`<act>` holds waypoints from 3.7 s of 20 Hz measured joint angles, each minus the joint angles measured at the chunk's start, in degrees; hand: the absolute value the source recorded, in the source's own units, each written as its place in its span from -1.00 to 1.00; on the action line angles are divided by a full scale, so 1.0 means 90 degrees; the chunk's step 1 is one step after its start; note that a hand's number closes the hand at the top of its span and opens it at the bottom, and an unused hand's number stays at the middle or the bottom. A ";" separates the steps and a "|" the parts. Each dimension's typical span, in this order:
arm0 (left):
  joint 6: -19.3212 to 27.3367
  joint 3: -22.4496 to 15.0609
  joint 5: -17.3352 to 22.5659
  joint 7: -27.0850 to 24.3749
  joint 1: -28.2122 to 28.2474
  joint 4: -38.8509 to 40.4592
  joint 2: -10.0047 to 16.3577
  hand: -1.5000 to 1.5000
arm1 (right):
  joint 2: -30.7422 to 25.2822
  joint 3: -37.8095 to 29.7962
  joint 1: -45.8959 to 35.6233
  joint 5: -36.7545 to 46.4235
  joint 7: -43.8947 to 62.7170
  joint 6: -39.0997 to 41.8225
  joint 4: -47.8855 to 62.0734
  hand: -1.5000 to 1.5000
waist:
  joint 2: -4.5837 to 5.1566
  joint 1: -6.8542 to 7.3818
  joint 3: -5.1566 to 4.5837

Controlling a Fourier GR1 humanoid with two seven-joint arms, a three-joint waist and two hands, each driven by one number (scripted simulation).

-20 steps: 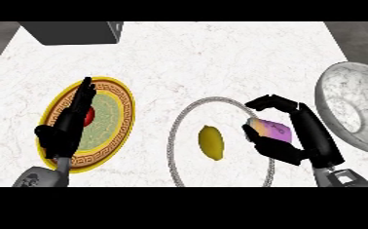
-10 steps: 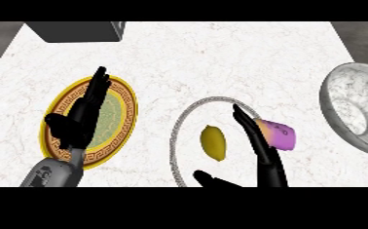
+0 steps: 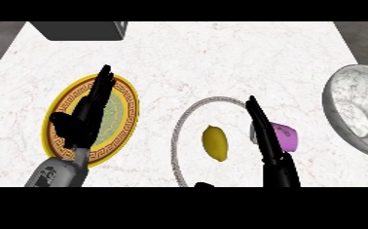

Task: Pick the lemon from the placemat and place it in the bowl

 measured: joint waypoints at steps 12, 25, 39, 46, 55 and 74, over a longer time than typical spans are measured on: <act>-0.0210 0.0205 -0.0184 0.0095 -0.0103 0.0111 -0.0183 0.00 | 0.0438 -0.0307 -0.0665 -0.0246 0.2208 0.1969 0.0346 -1.00 | 0.0022 0.0030 0.0008; -0.0587 0.0582 -0.0670 0.0238 0.0152 -0.0154 -0.0559 0.00 | 0.0332 -0.0477 0.0066 -0.0927 0.1167 0.1838 0.0502 -1.00 | 0.0017 0.0020 0.0012; -0.0851 0.0905 -0.1077 0.0447 0.0244 -0.0339 -0.0878 0.00 | 0.0473 -0.0609 0.0313 -0.1719 0.0329 0.1362 0.0922 -1.00 | 0.0018 0.0028 0.0013; -0.0945 0.0993 -0.1311 0.0523 0.0166 -0.0278 -0.1121 0.00 | 0.0501 -0.0826 0.0342 -0.2090 -0.0391 0.1079 0.1690 -1.00 | 0.0018 0.0027 0.0012; -0.1226 0.1195 -0.1364 0.0329 0.0326 -0.0260 -0.1198 0.00 | 0.0484 -0.0834 0.0066 -0.1755 -0.0532 0.0586 0.2648 -1.00 | 0.0019 0.0039 0.0011; -0.1285 0.1290 -0.1667 0.0471 0.0249 -0.0314 -0.1444 0.00 | 0.0406 -0.0482 -0.0850 -0.1276 -0.1275 0.0771 0.4244 1.00 | -0.0029 0.0023 -0.0025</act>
